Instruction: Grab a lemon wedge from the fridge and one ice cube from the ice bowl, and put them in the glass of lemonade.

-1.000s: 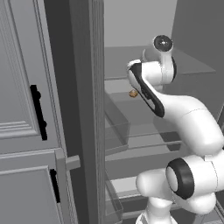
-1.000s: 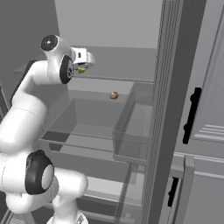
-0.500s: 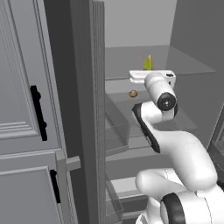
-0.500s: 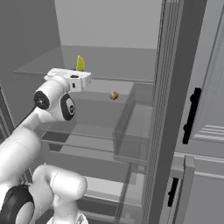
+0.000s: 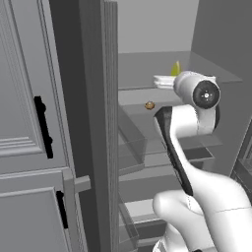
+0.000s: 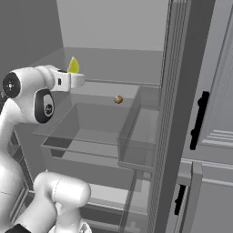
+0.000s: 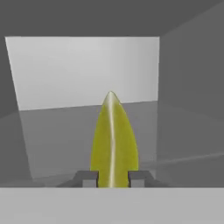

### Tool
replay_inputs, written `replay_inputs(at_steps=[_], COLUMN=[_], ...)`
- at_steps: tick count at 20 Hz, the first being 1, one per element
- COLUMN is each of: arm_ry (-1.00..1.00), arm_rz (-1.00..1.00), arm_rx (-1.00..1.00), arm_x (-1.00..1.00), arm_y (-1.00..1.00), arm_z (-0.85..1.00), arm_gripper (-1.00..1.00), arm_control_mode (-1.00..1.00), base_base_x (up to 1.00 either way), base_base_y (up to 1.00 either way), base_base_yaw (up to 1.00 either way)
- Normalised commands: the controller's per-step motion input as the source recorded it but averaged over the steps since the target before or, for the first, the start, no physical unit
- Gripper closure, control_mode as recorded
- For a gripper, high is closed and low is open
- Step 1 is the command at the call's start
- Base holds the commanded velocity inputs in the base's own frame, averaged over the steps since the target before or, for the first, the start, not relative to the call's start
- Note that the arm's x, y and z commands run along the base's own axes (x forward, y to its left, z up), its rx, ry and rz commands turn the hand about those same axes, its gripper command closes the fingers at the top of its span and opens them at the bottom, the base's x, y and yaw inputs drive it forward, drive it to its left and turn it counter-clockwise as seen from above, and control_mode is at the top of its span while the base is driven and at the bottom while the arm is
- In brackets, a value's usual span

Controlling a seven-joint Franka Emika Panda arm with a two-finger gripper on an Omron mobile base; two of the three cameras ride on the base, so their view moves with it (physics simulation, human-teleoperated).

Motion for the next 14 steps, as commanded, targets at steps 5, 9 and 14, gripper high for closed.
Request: replay_inputs(at_steps=[5, 9, 14], arm_ry=[0.56, 0.49, 0.40], arm_rz=[-0.05, 0.00, 0.00], arm_rx=[0.01, -0.04, -0.07], arm_x=[-1.00, -0.94, -0.35], arm_y=[0.00, 0.00, 0.00], arm_z=[0.03, -0.88, -1.00], arm_gripper=[1.00, 1.00, 1.00], arm_control_mode=[-1.00, -1.00, -1.00], base_base_x=[0.00, 0.00, 0.00], base_base_y=[0.00, 0.00, 0.00], base_base_yaw=[0.00, 0.00, 0.00])
